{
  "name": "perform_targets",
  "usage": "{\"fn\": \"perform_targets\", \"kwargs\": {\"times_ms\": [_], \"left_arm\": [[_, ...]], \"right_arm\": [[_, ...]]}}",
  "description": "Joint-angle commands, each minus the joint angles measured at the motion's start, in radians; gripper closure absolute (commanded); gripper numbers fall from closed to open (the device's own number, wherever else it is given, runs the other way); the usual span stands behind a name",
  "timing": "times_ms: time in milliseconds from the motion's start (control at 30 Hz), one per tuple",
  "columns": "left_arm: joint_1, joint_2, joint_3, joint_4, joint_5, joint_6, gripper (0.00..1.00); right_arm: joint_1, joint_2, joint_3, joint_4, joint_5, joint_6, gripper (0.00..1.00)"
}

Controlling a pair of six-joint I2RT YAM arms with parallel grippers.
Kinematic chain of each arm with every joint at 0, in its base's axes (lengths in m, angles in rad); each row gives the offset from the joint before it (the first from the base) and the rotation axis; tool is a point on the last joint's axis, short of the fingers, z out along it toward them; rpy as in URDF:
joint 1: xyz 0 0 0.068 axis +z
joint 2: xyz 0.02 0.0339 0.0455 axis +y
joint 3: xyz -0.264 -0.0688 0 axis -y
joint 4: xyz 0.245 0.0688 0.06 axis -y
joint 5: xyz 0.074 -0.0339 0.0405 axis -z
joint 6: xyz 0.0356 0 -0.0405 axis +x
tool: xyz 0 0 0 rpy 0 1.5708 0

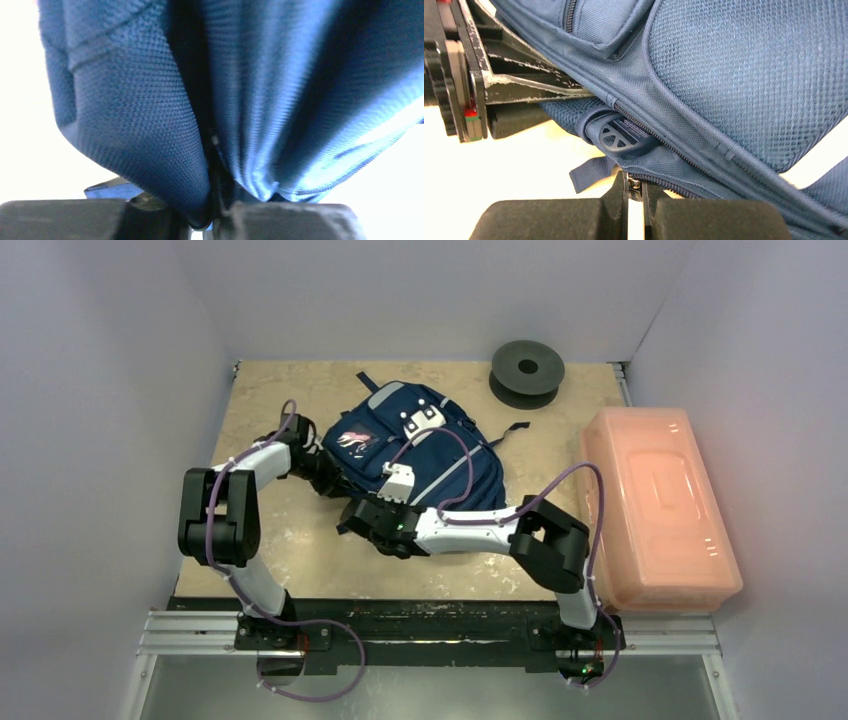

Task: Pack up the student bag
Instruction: Zip the student bag at the center of the board.

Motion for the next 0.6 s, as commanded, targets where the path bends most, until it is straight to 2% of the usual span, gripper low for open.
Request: {"fn": "perform_targets", "kwargs": {"times_ms": [0,33,167,400,567], "left_arm": [[0.006,0.012,0.144,0.046,-0.073,0.021,0.95],[0.014,0.022,0.177,0.029,-0.088,0.026,1.00],[0.066,0.093,0.295,-0.017,-0.127,0.038,1.00],[0.147,0.176,0.460,-0.074,-0.186,0.092,1.00],[0.200,0.235,0.561,-0.145,-0.124,0.148,1.00]], "right_arm": [[-0.023,-0.158,-0.110,0.186,-0.205,-0.301,1.00],[-0.035,-0.182,-0.152,0.204,-0.259,-0.314,1.00],[-0.034,-0.293,-0.330,0.247,-0.371,-0.392,1.00],[-0.034,-0.507,-0.673,0.244,-0.384,-0.378,1.00],[-0.039,-0.660,-0.842,0.240,-0.366,-0.343,1.00]]}}
